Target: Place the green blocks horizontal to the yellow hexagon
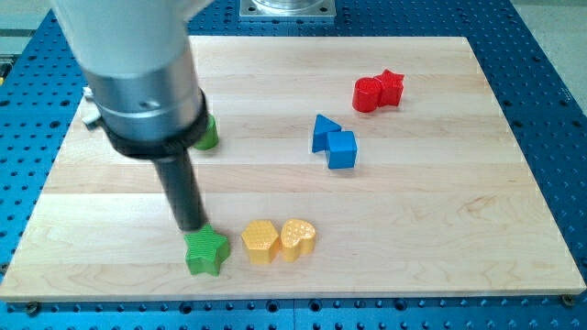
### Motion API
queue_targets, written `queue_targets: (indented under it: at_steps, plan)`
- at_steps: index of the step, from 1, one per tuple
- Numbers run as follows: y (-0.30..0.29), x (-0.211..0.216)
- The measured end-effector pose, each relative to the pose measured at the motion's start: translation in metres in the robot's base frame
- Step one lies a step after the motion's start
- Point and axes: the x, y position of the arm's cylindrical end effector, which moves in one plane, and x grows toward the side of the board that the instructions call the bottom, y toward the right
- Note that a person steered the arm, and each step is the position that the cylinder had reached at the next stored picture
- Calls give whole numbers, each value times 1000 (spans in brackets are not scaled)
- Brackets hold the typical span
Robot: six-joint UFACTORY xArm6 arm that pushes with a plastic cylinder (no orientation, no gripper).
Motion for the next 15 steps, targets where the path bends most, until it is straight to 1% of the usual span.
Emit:
queue_targets:
  at_steps: [1,2,3,4,5,6,7,8,9,10,11,12,13,14,15]
  plan:
    - [16,-7]
    - [67,-63]
    - [73,-122]
    - [20,-133]
    - [-28,-36]
    - [-18,-75]
    - [-49,-89]
    - [-96,-45]
    - [-47,4]
    - [-50,13]
    - [-121,24]
    - [-100,60]
    - [-66,71]
    - [-57,80]
    - [-32,89]
